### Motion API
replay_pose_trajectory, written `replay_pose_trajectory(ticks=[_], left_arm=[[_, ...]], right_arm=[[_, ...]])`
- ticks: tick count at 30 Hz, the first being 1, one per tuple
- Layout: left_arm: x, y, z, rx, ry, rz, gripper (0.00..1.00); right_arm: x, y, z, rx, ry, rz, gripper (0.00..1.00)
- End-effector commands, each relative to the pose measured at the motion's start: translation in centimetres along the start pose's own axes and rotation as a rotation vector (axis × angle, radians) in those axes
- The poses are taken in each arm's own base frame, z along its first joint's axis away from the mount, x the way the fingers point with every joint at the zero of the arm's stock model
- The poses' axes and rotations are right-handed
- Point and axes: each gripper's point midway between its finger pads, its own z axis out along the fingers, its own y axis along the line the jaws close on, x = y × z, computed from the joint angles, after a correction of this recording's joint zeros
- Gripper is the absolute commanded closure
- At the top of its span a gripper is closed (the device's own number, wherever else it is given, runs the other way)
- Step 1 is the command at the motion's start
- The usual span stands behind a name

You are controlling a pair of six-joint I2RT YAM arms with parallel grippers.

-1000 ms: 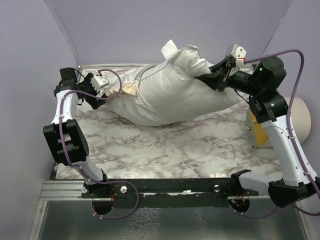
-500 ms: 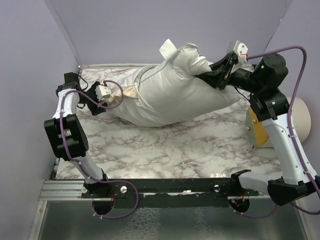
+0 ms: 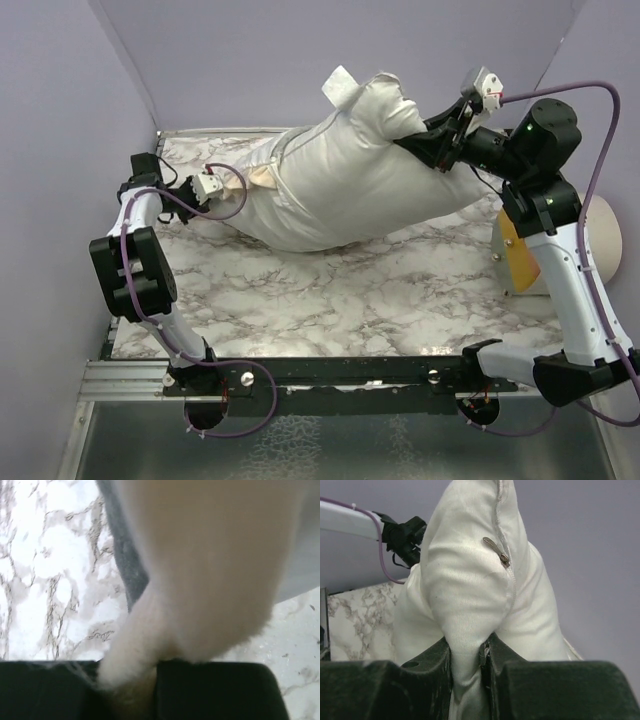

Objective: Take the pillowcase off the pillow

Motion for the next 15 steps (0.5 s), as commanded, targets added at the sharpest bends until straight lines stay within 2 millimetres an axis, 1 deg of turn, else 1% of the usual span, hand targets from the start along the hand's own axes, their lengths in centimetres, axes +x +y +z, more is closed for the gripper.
replay_pose_trajectory(ticks=[1, 4, 5, 7, 11, 15], left_arm=[[0.0, 4.2, -2.2, -0.213, 0.000, -0.085, 1.00], [2.1, 7.2, -4.3, -0.357, 0.064, -0.149, 1.00], [2.7, 8.0, -5.1, -0.395, 0.076, -0.172, 1.00], [3.9, 9.4, -6.8, -0.468, 0.099, -0.217, 1.00], [6.9, 10.9, -9.6, -0.588, 0.186, -0.253, 1.00], [9.6, 11.8, -12.1, -0.680, 0.278, -0.256, 1.00]], right_arm=[[-5.1, -3.1, -1.1, 0.179, -0.102, -0.055, 0.99], [-8.0, -5.4, -2.3, 0.319, -0.166, -0.074, 0.99], [-9.1, -6.4, -2.9, 0.386, -0.193, -0.077, 0.99], [-11.1, -7.7, -3.9, 0.474, -0.238, -0.090, 0.99], [-14.4, -9.4, -6.2, 0.629, -0.331, -0.108, 0.99], [-17.3, -10.0, -9.3, 0.774, -0.439, -0.126, 0.99]])
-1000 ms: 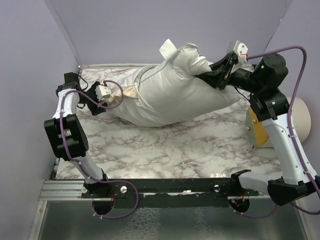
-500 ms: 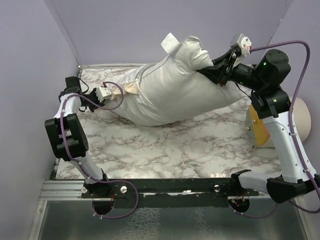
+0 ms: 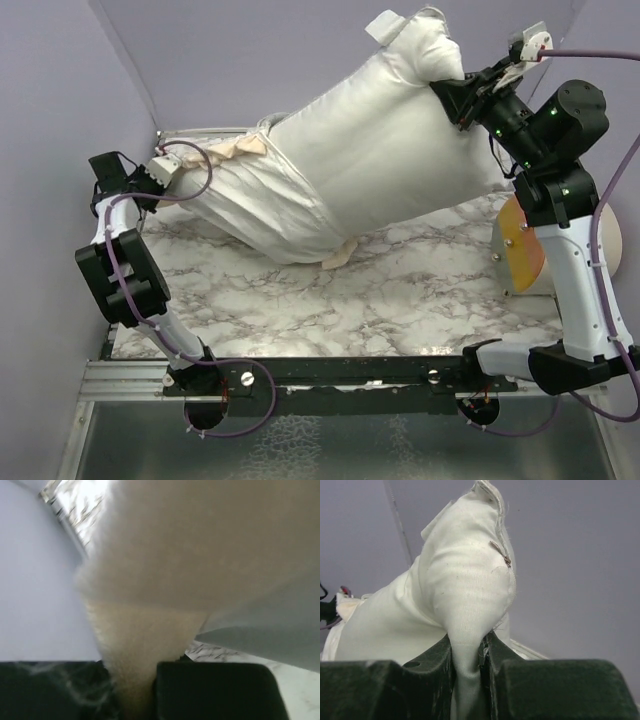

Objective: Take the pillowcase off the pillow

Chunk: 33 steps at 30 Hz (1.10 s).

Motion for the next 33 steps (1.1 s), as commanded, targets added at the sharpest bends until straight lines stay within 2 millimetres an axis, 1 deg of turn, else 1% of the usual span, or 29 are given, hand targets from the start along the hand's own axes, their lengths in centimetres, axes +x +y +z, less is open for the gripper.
replay_pose_trajectory(ticks=[1, 5, 7, 10, 14, 18, 19, 21, 26, 30, 33], left_arm=[[3.7, 6.9, -3.7, -0.282, 0.153, 0.013, 1.00], [5.9, 8.4, -4.8, -0.350, 0.227, 0.041, 1.00], [6.7, 9.1, -5.3, -0.383, 0.257, 0.068, 1.00], [7.9, 9.6, -5.6, -0.407, 0.306, 0.107, 1.00], [8.9, 10.9, -6.2, -0.469, 0.353, 0.161, 1.00], [9.2, 12.7, -6.7, -0.537, 0.391, 0.190, 1.00], [9.3, 12.8, -6.7, -0.540, 0.402, 0.198, 1.00], [9.8, 12.8, -6.6, -0.543, 0.424, 0.230, 1.00], [11.6, 11.5, -6.1, -0.510, 0.474, 0.281, 1.00], [12.8, 10.8, -5.9, -0.500, 0.511, 0.314, 1.00], [13.5, 10.7, -5.8, -0.496, 0.539, 0.348, 1.00]], right_arm=[[-12.9, -4.6, -5.5, 0.350, -0.398, -0.081, 0.99], [-15.0, -5.3, -7.5, 0.426, -0.474, -0.092, 0.99], [-15.8, -5.5, -8.3, 0.453, -0.495, -0.102, 0.99], [-16.7, -5.7, -9.2, 0.485, -0.524, -0.111, 0.99], [-17.5, -6.0, -10.4, 0.527, -0.554, -0.131, 0.99], [-18.7, -6.6, -11.6, 0.589, -0.581, -0.157, 0.99], [-19.1, -6.7, -11.9, 0.602, -0.591, -0.164, 0.99], [-20.0, -6.8, -12.8, 0.628, -0.614, -0.178, 0.99], [-21.6, -7.0, -14.5, 0.683, -0.656, -0.222, 0.99], [-21.8, -7.3, -15.1, 0.713, -0.654, -0.245, 0.99], [-21.7, -7.5, -15.6, 0.738, -0.658, -0.249, 0.99]])
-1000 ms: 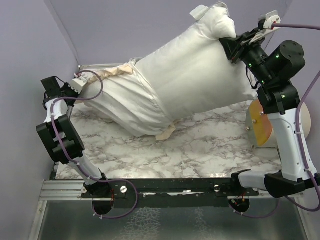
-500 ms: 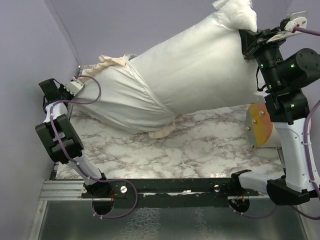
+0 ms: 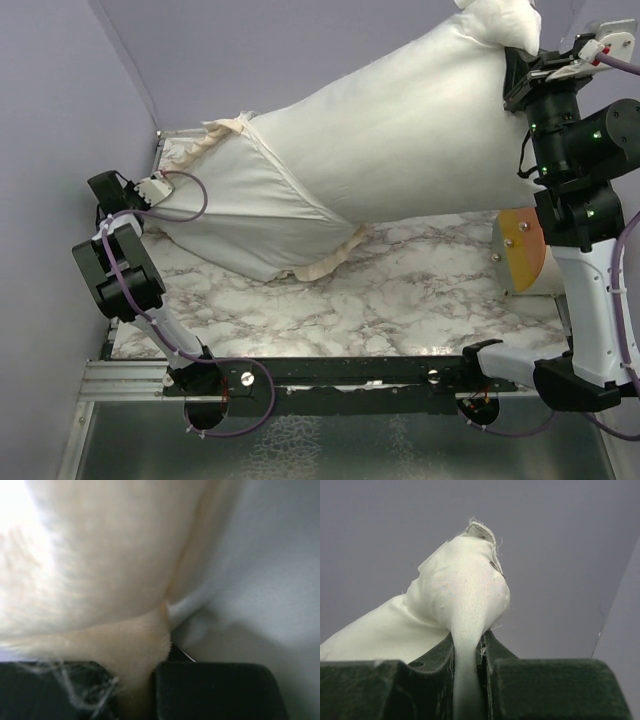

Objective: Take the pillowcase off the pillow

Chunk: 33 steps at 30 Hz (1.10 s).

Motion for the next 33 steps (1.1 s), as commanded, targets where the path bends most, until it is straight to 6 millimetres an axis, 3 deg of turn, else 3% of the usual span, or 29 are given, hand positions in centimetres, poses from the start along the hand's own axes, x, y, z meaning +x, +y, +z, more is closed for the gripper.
replay_pose_trajectory(ticks=[1, 13, 18, 23, 28, 33], left_arm=[[5.5, 1.8, -0.6, -0.091, 0.195, 0.074, 1.00], [5.4, 2.3, -0.7, -0.102, 0.193, 0.077, 1.00], [3.0, 3.0, -0.9, -0.082, 0.137, -0.037, 1.00], [-5.1, 3.6, -2.5, 0.018, -0.034, -0.232, 1.00], [-17.3, 2.5, -6.4, 0.140, -0.246, -0.263, 1.00], [-30.0, 2.3, -13.3, 0.259, -0.499, -0.324, 1.00]], right_arm=[[-14.9, -6.7, -5.8, 0.285, -0.444, -0.007, 0.99], [-14.1, -6.5, -5.6, 0.281, -0.432, -0.012, 0.99], [-14.1, -5.5, -4.8, 0.226, -0.429, 0.003, 0.99], [-11.3, -2.3, -2.5, 0.063, -0.358, 0.064, 0.99], [-6.1, 1.3, -0.1, -0.090, -0.239, 0.144, 0.99], [-0.2, 4.3, 1.1, -0.209, -0.118, 0.214, 0.99]])
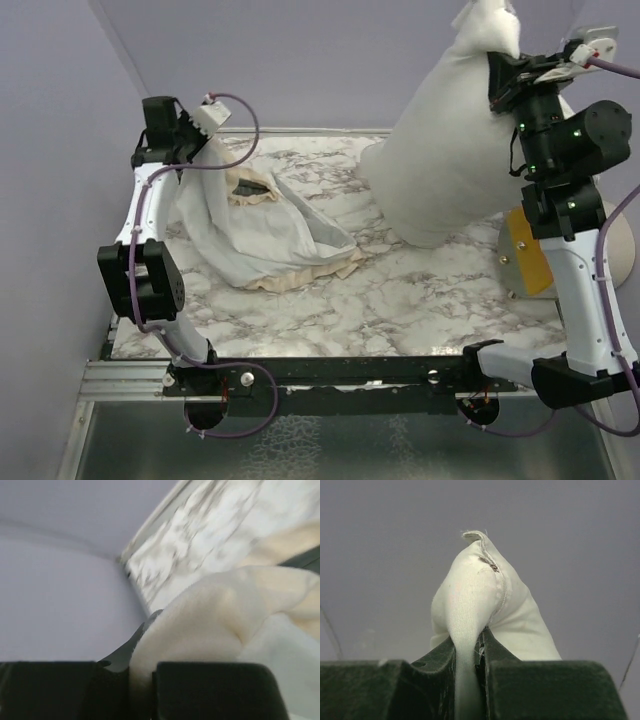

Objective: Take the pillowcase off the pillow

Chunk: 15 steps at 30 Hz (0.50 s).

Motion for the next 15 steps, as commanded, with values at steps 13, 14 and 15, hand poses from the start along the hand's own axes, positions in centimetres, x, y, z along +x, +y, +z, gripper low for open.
replay_pose_trajectory(ticks=[13, 14, 15], left_arm=[[-27.7, -7.6, -12.9, 0.264, -0.559, -0.102, 0.09], [-27.2, -7.2, -12.2, 0.239, -0.529, -0.124, 0.02], [-26.6, -6.8, -11.5, 0.210, -0.492, -0.142, 0.01]], right_arm=[[3.1, 2.8, 2.5, -0.148, 0.022, 0.004, 0.99], [2.4, 2.5, 2.9, -0.134, 0.006, -0.015, 0.99], [1.4, 2.2, 3.3, -0.118, -0.015, -0.033, 0.99]])
